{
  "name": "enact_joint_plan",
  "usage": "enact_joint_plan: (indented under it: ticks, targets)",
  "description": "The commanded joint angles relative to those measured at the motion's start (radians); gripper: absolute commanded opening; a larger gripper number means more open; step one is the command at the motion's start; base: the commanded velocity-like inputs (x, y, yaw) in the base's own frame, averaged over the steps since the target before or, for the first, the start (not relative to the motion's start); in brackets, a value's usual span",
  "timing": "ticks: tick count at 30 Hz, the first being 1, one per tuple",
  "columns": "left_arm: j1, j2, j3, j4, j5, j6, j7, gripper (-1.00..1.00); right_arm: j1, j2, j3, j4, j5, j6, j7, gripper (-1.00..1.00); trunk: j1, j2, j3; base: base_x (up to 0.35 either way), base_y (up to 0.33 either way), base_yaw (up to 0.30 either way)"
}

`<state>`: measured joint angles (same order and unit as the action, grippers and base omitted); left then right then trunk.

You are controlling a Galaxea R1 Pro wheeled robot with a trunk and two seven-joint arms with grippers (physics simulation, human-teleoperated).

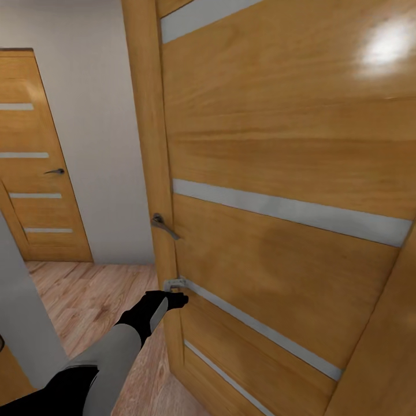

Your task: Move the two storage containers from the living room to the garage. In the garage, place one container on the floor and stack the other container on top of it (either order is fine).

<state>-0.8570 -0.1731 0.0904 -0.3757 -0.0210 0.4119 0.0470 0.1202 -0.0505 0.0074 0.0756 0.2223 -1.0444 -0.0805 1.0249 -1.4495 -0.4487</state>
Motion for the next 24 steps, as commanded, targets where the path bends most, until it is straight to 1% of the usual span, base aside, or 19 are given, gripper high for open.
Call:
enact_joint_plan:
  ticks: [1,11,15,24]
  targets:
    - [-0.001,-0.001,0.009,-0.003,-0.004,0.005,0.001,1.0,-0.001,0.0,0.001,0.001,0.009,-0.003,-0.008,1.0,0.0,0.0,-0.001,0.009,0.0,0.0]
    - [-0.001,-0.001,0.008,-0.003,-0.004,0.005,0.001,1.0,-0.001,0.0,0.001,0.001,0.008,-0.003,-0.009,1.0,0.0,0.0,-0.001,0.002,0.0,-0.011]
    - [-0.001,-0.001,0.008,-0.003,-0.004,0.005,0.001,1.0,-0.001,0.0,0.002,0.001,0.008,-0.003,-0.009,1.0,0.0,0.0,0.0,0.0,0.0,-0.188]
    - [-0.001,-0.001,0.008,-0.003,-0.004,0.005,0.001,1.0,-0.001,0.0,0.002,0.001,0.008,-0.003,-0.01,1.0,0.0,0.0,0.003,0.0,0.0,-0.262]
